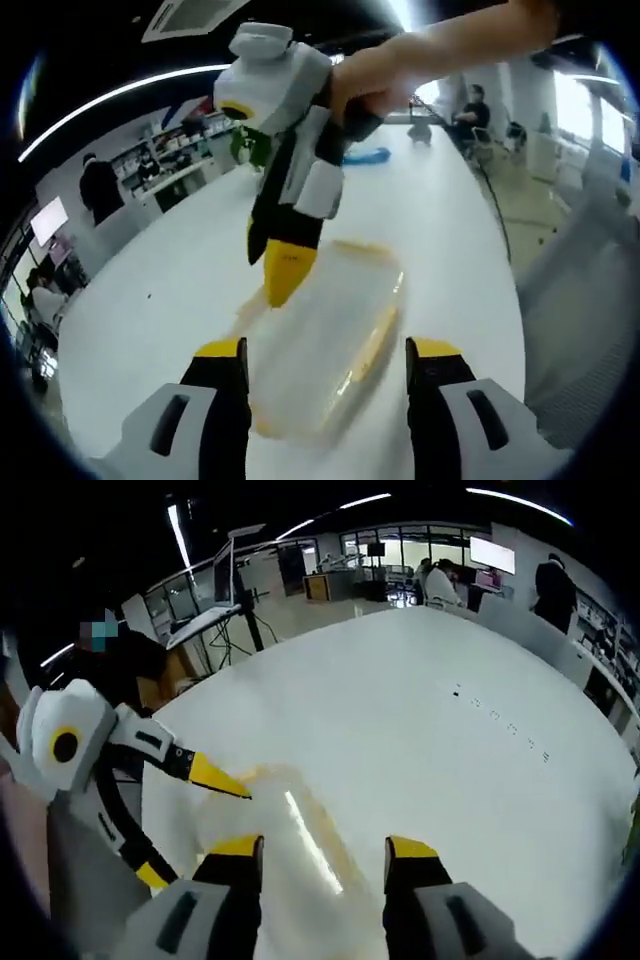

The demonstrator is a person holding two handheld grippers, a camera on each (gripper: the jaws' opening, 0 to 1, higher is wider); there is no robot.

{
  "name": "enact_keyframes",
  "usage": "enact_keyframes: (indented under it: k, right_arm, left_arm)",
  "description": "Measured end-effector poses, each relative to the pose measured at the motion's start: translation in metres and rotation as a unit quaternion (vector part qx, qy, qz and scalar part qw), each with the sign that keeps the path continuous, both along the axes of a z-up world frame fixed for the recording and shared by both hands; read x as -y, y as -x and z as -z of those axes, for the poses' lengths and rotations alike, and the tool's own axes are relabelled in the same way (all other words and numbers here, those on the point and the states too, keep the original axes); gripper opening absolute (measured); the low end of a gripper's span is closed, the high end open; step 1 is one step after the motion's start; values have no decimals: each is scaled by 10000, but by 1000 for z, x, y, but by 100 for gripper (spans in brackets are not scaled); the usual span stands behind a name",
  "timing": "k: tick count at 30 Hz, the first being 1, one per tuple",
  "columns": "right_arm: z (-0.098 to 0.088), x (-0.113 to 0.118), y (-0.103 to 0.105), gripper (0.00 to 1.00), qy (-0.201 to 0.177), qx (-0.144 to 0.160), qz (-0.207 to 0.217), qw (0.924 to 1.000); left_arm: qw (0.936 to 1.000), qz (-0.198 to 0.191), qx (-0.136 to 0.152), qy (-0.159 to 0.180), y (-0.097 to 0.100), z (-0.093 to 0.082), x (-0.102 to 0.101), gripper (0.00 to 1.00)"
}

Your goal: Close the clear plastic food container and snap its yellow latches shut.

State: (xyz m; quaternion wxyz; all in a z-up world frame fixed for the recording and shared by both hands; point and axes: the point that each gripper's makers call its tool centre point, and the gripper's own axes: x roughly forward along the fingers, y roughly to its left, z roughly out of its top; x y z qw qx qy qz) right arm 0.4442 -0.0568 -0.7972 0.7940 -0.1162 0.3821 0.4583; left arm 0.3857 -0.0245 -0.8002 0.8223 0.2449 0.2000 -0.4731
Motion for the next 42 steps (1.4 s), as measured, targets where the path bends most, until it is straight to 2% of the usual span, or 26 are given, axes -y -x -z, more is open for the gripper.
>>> enact_keyframes:
  k: [4, 7, 9, 12, 18, 23, 26, 29, 30, 36, 42]
  right_arm:
    - [4, 17, 10, 51, 58, 84, 268, 9996]
    - [7, 30, 17, 53, 78, 106, 459, 9989]
    - [10, 37, 21, 52, 97, 41, 540, 9985]
    - [11, 48, 23, 52, 17, 33, 854, 9963]
    - [17, 59, 37, 49, -309, -209, 1240, 9916]
    - [25, 64, 48, 49, -205, -245, 1253, 9916]
    - [25, 61, 50, 46, -357, -376, 1343, 9896]
    - [23, 53, 53, 37, -446, -501, 1158, 9910]
    - [23, 52, 49, 37, -456, -513, 1258, 9897]
    - [23, 38, 39, 37, -459, -493, 1128, 9913]
    - [23, 13, 21, 37, -490, -437, 975, 9931]
  left_arm:
    - [9990, -272, -199, 281, -2, -2, -6, 62]
    - [9988, -351, -218, 261, -3, 0, -11, 62]
    - [9993, -348, -129, 92, -4, 2, -16, 61]
    - [9985, -462, -215, 195, -5, 2, -20, 61]
    - [9952, -647, -530, 507, -7, 7, -24, 64]
    - [9920, -852, -682, 629, -12, 12, -29, 65]
    - [9906, -915, -773, 659, -13, 17, -29, 66]
    - [9893, -935, -881, 688, -11, 21, -29, 64]
    - [9888, -973, -940, 637, -11, 24, -30, 63]
    - [9879, -1139, -931, 485, -18, 29, -43, 61]
    - [9835, -1493, -977, 302, -33, 35, -69, 59]
